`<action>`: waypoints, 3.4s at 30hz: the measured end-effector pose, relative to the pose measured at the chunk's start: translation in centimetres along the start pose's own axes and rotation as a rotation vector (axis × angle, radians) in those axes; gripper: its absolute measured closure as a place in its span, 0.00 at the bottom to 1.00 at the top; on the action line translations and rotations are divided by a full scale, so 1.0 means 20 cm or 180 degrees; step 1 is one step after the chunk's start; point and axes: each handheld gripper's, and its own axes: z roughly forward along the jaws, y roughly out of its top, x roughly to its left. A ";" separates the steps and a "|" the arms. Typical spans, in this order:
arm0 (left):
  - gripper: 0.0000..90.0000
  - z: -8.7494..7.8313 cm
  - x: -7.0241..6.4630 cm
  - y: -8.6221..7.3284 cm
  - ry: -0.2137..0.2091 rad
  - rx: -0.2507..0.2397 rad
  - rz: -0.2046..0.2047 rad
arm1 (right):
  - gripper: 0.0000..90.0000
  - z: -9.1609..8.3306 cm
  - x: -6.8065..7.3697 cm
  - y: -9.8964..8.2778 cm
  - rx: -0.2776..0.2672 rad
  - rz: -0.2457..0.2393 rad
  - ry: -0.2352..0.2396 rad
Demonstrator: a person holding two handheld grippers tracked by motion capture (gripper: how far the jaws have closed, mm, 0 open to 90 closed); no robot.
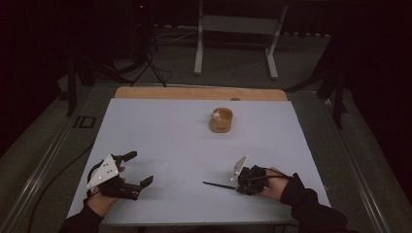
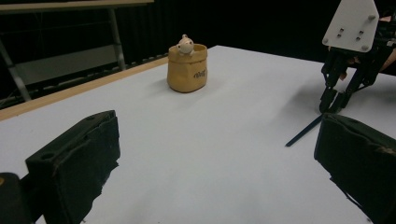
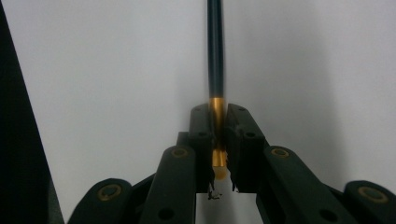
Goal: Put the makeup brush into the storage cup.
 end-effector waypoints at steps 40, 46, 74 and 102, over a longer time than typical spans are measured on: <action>0.01 0.06 -0.06 0.07 -0.0156 0.0047 0.0188 | 0.93 -0.15 -0.08 0.02 -0.0056 0.0036 0.0092; 0.01 0.17 -0.12 0.17 -0.0469 0.0080 0.0320 | 0.93 -0.18 -0.11 0.06 -0.0053 0.0029 0.0180; 0.02 0.56 -0.33 0.33 -0.0929 0.0566 0.1257 | 0.93 -0.24 -0.16 0.12 0.0005 -0.0014 0.0431; 0.26 0.67 -0.43 0.27 -0.0811 0.1004 0.2228 | 0.93 -0.32 -0.16 0.17 0.0042 -0.0098 0.0447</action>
